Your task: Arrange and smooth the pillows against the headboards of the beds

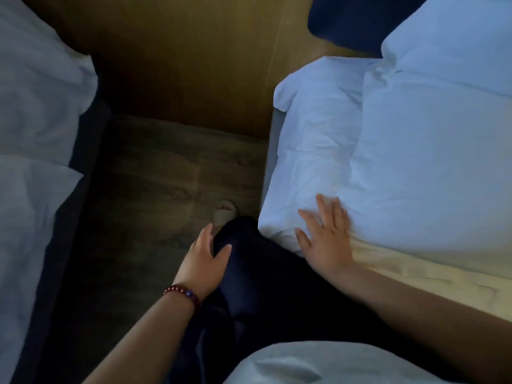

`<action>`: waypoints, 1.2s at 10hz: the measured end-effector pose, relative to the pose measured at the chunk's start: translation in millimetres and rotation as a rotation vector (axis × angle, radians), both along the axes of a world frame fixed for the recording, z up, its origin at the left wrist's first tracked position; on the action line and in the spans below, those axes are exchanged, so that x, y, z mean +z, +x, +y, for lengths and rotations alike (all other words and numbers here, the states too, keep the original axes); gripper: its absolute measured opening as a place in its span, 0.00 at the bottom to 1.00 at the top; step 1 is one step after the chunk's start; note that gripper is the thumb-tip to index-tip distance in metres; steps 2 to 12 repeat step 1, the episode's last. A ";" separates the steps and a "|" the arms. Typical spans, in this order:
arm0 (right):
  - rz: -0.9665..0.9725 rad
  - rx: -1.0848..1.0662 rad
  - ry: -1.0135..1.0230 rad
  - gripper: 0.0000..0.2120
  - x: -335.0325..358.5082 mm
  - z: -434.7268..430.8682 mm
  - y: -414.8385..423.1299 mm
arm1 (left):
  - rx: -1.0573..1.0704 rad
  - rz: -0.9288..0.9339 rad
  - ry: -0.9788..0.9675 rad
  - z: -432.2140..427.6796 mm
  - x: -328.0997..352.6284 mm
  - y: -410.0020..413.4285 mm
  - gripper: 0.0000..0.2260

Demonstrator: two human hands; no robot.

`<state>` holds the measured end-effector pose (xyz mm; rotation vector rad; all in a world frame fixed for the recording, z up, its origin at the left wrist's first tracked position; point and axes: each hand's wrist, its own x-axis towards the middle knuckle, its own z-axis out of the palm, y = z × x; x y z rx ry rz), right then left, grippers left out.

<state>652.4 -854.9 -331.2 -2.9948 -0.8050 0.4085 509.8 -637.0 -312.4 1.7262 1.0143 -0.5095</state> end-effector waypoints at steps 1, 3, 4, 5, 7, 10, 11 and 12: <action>0.212 -0.113 -0.056 0.24 23.8 41.3 6.5 | -0.034 -0.001 0.023 30.8 26.6 2.2 0.32; 0.212 -0.113 -0.056 0.24 23.8 41.3 6.5 | -0.034 -0.001 0.023 30.8 26.6 2.2 0.32; 0.212 -0.113 -0.056 0.24 23.8 41.3 6.5 | -0.034 -0.001 0.023 30.8 26.6 2.2 0.32; 0.212 -0.113 -0.056 0.24 23.8 41.3 6.5 | -0.034 -0.001 0.023 30.8 26.6 2.2 0.32; 0.212 -0.113 -0.056 0.24 23.8 41.3 6.5 | -0.034 -0.001 0.023 30.8 26.6 2.2 0.32; 0.212 -0.113 -0.056 0.24 23.8 41.3 6.5 | -0.034 -0.001 0.023 30.8 26.6 2.2 0.32; 0.212 -0.113 -0.056 0.24 23.8 41.3 6.5 | -0.034 -0.001 0.023 30.8 26.6 2.2 0.32; 0.212 -0.113 -0.056 0.24 23.8 41.3 6.5 | -0.034 -0.001 0.023 30.8 26.6 2.2 0.32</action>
